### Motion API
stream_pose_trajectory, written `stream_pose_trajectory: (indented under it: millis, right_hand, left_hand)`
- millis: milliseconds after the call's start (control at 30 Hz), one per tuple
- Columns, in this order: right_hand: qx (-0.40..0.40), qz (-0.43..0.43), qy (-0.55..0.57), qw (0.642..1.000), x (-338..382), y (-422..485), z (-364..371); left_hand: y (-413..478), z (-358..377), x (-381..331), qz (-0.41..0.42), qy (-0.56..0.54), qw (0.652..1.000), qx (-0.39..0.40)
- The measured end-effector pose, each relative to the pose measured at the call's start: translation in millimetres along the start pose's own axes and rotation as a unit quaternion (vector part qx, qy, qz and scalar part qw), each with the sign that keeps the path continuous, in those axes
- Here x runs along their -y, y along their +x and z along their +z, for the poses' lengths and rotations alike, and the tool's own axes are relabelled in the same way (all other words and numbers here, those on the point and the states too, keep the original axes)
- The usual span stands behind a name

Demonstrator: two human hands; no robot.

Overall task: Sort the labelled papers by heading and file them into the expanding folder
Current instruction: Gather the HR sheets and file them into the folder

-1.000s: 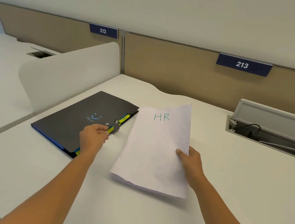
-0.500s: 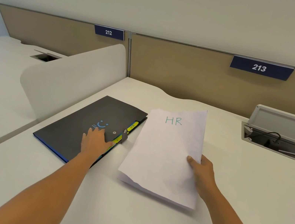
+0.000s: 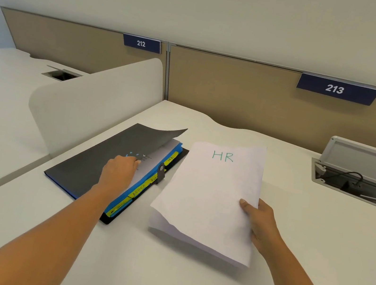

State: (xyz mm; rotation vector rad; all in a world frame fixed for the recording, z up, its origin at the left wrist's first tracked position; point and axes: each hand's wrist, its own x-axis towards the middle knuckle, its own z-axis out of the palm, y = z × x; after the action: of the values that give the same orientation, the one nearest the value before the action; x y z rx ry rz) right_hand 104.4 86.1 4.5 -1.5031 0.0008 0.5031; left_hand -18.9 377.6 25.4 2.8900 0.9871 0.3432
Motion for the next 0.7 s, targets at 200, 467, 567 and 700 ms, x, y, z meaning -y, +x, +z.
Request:
stream_pose_trajectory:
  millis: [200, 467, 567, 700]
  right_hand:
    - [0.054, 0.018, 0.039, 0.998, 14, -6, 6]
    - [0.167, 0.072, -0.1, 0.978, 55, 0, 12]
    - [0.188, 0.081, -0.188, 0.961, 69, 7, 17]
    - [0.196, 0.069, -0.274, 0.939, 89, 14, 30]
  left_hand:
    - [-2, -2, -3, 0.014, 0.043, 0.999, 0.003]
    - [7, -12, 2, 0.03, -0.024, 0.999, 0.007]
    - [8, -16, 3, 0.045, -0.019, 0.999, 0.02]
    - [3, -15, -1, 0.052, 0.025, 0.998, -0.008]
